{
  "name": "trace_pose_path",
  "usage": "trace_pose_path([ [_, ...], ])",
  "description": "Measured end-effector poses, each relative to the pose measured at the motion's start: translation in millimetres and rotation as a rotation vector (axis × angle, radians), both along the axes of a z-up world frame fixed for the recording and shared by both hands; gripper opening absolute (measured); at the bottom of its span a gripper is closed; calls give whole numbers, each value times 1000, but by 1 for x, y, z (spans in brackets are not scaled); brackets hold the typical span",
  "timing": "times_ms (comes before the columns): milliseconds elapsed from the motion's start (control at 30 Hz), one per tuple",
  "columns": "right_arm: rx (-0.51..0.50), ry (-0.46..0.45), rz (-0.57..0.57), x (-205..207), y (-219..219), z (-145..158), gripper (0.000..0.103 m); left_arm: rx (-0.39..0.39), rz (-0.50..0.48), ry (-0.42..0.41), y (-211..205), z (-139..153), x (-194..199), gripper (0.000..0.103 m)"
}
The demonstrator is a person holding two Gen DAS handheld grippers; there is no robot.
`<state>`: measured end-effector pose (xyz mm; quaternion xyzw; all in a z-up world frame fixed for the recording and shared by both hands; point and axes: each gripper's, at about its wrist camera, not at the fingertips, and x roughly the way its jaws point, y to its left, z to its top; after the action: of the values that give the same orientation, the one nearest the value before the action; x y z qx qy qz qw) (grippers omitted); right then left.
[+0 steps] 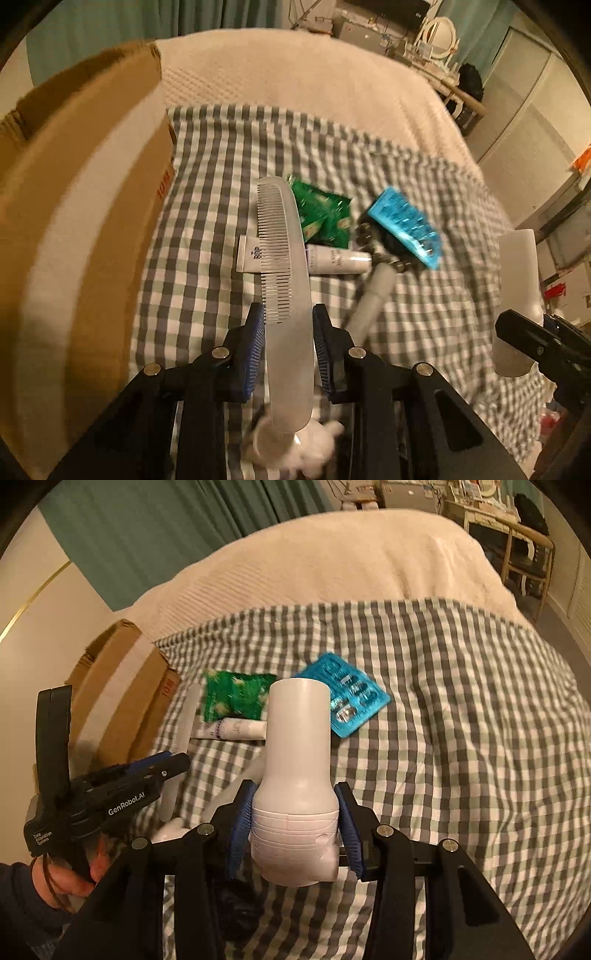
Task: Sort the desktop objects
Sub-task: 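Carry the comb and white bottle into the cardboard box and release both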
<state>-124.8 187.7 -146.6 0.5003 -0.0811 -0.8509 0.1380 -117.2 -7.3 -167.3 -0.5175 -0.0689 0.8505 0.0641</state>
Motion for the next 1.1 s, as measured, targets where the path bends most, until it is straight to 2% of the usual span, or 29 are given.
trace_pose_path([
  [200, 42, 83, 28, 22, -16, 50, 43, 24, -17, 87, -4, 55, 18, 27],
  [400, 89, 193, 62, 46, -42, 119, 43, 23, -33, 207, -22, 134, 27, 27],
  [633, 33, 259, 57, 51, -81, 191, 43, 46, 34, 316, -73, 222, 32, 27],
  [767, -22, 279, 68, 45, -119, 219, 43, 29, 87, 359, -102, 253, 34, 27],
  [900, -59, 295, 91, 35, -163, 230, 43, 26, 164, 339, -139, 250, 34, 27],
  [1000, -115, 288, 105, 30, -194, 220, 43, 31, 235, 301, -170, 220, 34, 27],
  [1100, -146, 240, 122, 22, -220, 194, 43, -12, 260, 226, -197, 183, 29, 27],
])
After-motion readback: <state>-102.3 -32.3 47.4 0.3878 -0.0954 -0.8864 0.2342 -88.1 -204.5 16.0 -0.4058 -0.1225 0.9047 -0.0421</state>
